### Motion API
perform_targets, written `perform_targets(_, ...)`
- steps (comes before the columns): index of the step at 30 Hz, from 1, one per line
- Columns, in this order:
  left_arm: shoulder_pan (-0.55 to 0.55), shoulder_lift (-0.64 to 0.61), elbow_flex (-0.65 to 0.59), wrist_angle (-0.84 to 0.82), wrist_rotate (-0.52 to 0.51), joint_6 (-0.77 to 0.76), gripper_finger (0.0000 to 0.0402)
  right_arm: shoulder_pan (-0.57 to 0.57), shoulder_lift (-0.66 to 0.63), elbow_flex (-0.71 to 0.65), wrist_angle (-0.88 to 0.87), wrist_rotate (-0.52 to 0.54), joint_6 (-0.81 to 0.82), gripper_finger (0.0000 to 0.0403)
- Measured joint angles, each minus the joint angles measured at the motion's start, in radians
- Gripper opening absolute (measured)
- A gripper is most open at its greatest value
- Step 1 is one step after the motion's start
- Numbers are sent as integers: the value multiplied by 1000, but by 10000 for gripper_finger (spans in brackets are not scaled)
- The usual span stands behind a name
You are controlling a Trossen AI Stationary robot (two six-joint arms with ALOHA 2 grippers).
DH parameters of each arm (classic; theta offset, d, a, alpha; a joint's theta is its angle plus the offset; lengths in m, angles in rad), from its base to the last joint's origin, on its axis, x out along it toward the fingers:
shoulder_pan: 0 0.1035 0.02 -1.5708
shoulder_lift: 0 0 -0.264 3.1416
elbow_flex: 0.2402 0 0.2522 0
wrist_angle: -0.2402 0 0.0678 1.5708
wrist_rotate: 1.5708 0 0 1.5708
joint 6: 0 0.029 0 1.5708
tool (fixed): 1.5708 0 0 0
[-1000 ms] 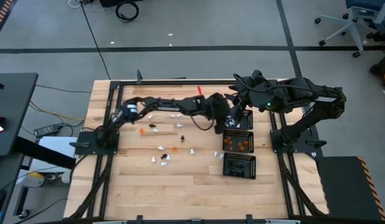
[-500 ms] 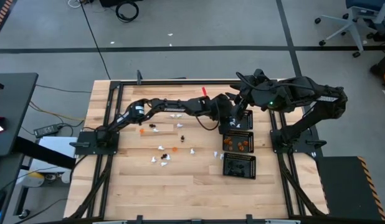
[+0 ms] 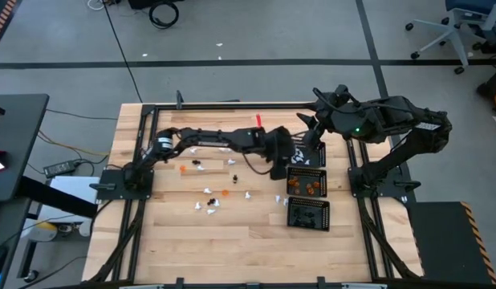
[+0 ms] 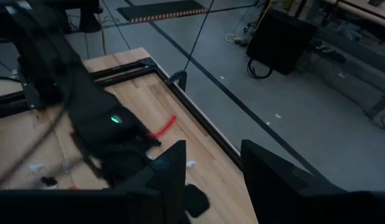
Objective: Sort Halloween decoration
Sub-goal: Put the orange pumpkin toy into the center black bin
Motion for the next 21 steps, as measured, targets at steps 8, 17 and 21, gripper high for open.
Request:
perform_targets(8,3,-308,-482,193,-14,-121,86,0,-1,0,-12,-6,17,158)
perform_targets(17,-41,-789,-997,207,-142,-302,60,0,-1,0,-22,-18,-23,158)
perform_targets(21,-18,-984,-1154,57,-139,-450,60,0,-1,0,-21,-34,-23,158)
